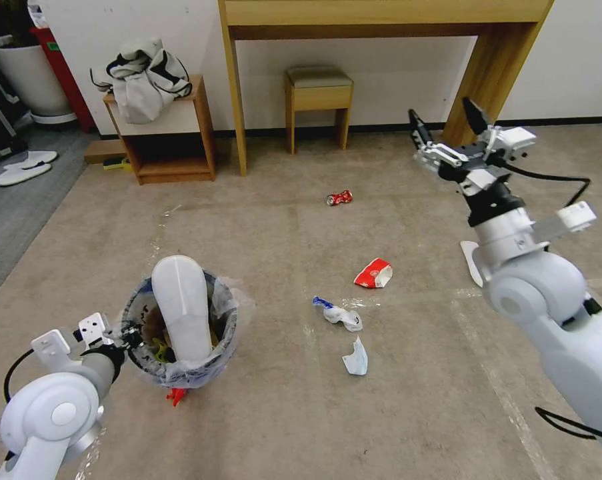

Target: Pick up the trash bin and place the garbage on the floor into it.

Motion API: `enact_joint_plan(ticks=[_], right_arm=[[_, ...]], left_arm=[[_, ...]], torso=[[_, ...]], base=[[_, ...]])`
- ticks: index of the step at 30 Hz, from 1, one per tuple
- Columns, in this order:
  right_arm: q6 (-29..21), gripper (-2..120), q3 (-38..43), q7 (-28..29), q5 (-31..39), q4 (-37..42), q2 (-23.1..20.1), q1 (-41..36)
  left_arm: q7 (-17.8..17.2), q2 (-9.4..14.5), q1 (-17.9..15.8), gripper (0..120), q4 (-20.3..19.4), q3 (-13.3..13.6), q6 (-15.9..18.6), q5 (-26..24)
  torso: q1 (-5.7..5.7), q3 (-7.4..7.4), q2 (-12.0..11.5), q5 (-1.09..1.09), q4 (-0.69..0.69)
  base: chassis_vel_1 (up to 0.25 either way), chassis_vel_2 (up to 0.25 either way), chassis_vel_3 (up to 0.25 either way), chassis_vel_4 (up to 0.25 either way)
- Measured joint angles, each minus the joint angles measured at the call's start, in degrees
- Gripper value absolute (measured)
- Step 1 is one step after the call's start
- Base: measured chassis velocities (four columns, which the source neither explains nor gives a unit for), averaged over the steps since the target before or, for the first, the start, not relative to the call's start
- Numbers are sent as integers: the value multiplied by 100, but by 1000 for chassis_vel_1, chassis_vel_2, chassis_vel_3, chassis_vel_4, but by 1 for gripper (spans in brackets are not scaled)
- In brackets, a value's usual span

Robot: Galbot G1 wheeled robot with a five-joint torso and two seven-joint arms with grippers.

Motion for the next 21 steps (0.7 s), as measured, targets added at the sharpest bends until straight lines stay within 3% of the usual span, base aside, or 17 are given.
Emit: enact_joint_plan(ticks=[3, 4, 5, 8, 11, 12, 13, 14, 15, 17, 19, 21], right_arm=[[-445, 100, -141, 407, 39, 100, 72, -150], [-798, 100, -320, 627, 110, 119, 130, -220], [-798, 100, -320, 627, 110, 119, 130, -220], [-1819, 100, -1011, 1324, 564, 38, 288, -168], [-2143, 100, -1236, 1555, 722, 11, 312, -107], [-2769, 100, -1590, 1958, 967, -47, 333, 5], [-3175, 100, -1822, 2220, 1127, -99, 337, 72], [-3175, 100, -1822, 2220, 1127, -99, 337, 72], [-3789, 100, -2208, 2661, 1380, -198, 334, 160], [-4032, 100, -2365, 2875, 1547, -238, 325, 183], [-4796, 100, -2698, 3594, 2246, -369, 319, 212], [-4979, 100, -2791, 3802, 2483, -455, 296, 213]], left_arm=[[20, -33, 86, 0, -4, -45, -33, 115], [20, -37, 119, 0, -2, -58, -40, 137], [20, -37, 119, 0, -2, -58, -40, 137], [20, -47, 141, 0, 32, -72, -53, 149], [18, -51, 142, 0, 47, -71, -53, 151], [15, -56, 138, 0, 70, -56, -53, 173], [15, -64, 127, 0, 89, -38, -54, 187], [15, -64, 127, 0, 89, -38, -54, 187], [15, -83, 107, 0, 104, -18, -54, 201], [15, -92, 98, 0, 110, -12, -55, 210], [15, -115, 99, 0, 119, -6, -61, 230], [20, -118, 108, 0, 119, -6, -69, 249]], torso=[[0, 0, 0, 0, 1], [0, 0, 0, 0, 1], [0, 0, 0, 0, 1], [0, 0, 0, 1, 1], [0, 1, 0, 1, 1], [0, 1, 0, 0, 2], [0, 1, 0, 0, 2], [0, 1, 0, 0, 2], [0, 1, 0, 0, 2], [0, 1, 0, 0, 2], [0, 1, 0, 0, 1], [0, 1, 0, 2, 2]], base=[[0, 0, 0, 0], [0, 0, 0, 0], [0, 0, 0, 0], [0, 0, 0, 0], [0, 0, 0, 0], [0, 0, 0, 0], [0, 0, 0, 0], [0, 0, 0, 0], [0, 0, 0, 0], [0, 0, 0, 0], [0, 0, 0, 0], [0, 0, 0, 0]])
